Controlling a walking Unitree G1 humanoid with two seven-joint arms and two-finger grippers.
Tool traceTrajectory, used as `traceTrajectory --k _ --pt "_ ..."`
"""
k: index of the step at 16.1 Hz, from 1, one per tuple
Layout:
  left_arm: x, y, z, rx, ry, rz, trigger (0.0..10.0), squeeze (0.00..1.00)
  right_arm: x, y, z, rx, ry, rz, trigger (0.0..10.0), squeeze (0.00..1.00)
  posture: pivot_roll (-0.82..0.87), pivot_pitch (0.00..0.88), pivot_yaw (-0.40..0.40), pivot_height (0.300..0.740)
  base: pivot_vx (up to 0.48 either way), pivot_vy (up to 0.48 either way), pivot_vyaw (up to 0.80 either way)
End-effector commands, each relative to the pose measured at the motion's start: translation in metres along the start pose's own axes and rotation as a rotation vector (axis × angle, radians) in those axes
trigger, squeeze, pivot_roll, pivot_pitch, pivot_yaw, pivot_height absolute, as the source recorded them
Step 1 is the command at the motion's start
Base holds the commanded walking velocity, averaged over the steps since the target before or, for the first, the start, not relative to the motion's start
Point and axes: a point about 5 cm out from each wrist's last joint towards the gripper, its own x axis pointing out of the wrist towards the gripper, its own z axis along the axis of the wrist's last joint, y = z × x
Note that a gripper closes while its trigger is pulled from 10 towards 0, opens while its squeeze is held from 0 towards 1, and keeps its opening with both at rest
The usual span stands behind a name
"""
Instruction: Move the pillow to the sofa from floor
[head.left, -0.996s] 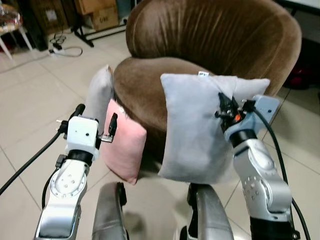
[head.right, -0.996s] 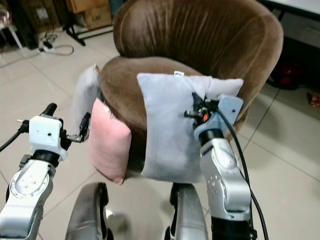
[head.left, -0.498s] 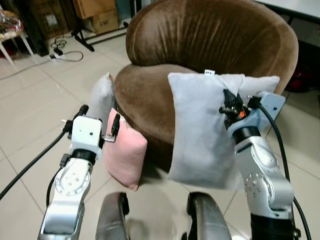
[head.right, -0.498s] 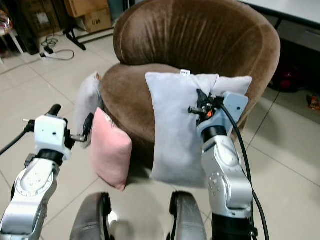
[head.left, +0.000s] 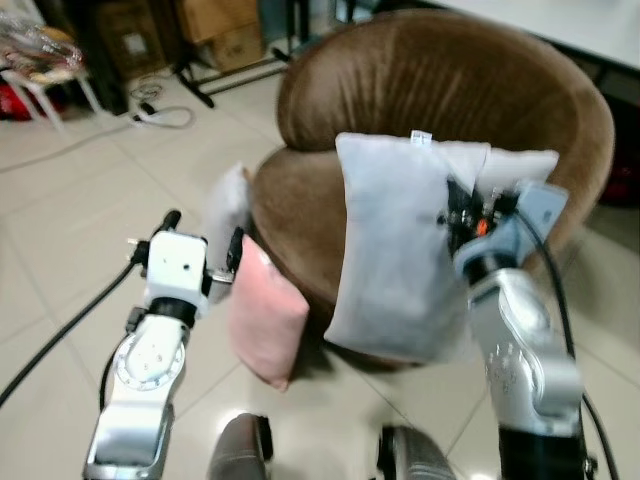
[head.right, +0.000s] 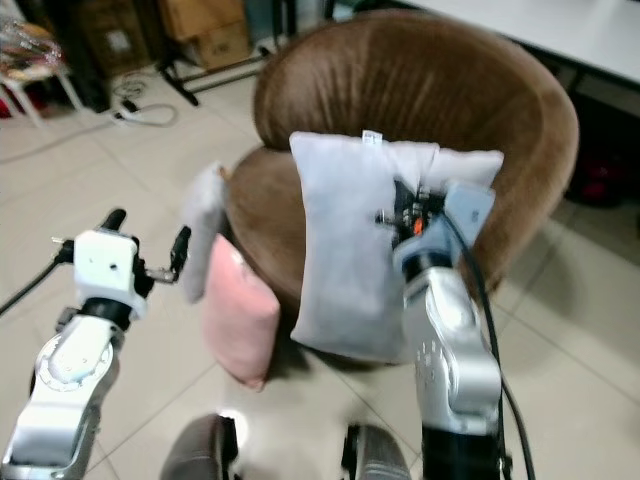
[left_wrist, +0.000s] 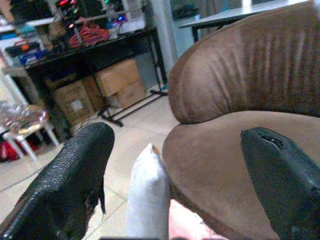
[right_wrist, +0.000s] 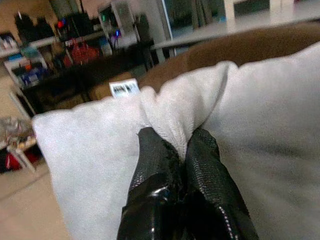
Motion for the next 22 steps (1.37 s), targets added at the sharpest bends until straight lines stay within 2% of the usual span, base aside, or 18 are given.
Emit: traceTrajectory --k 1,3,6,9,14,16,22 --pt "-0.003 0.000 -0.006 -0.016 0.020 0.011 10.0 0.00 -0.002 0.001 0.000 -0.009 -0.016 0.013 10.0 0.00 0.02 0.000 -0.001 0.719 0.000 0.000 0.00" --pt "-0.006 0.000 -0.010 -0.008 0.035 0.017 10.0 0.00 -0.009 -0.008 -0.025 -0.031 0.076 -0.001 10.0 0.00 0.03 0.000 -0.002 0.740 0.000 0.000 0.00" --pt "-0.005 0.002 -0.010 0.006 0.032 0.014 10.0 0.00 -0.008 -0.006 -0.028 -0.026 0.081 0.001 10.0 0.00 0.03 0.000 -0.001 0.740 0.000 0.000 0.00" --pt "-0.005 0.002 -0.010 -0.003 0.021 -0.003 10.0 0.00 -0.009 -0.008 -0.041 -0.065 0.145 0.002 10.0 0.00 0.03 0.000 0.002 0.740 0.172 0.000 0.00" --pt "-0.005 0.002 -0.008 -0.003 0.010 -0.008 10.0 0.00 -0.008 -0.006 -0.040 -0.077 0.135 0.026 10.0 0.00 0.03 0.000 0.002 0.740 0.326 0.000 0.00" --pt "-0.005 0.003 -0.008 -0.003 0.008 -0.008 10.0 0.00 -0.006 -0.005 -0.041 -0.089 0.136 0.027 10.0 0.00 0.03 0.000 0.001 0.740 0.328 0.000 -0.80" --pt "-0.005 0.003 -0.008 0.003 0.010 -0.018 10.0 0.00 -0.005 -0.014 -0.042 -0.106 0.143 -0.025 10.0 0.00 0.03 0.000 0.002 0.740 0.329 0.000 -0.23"
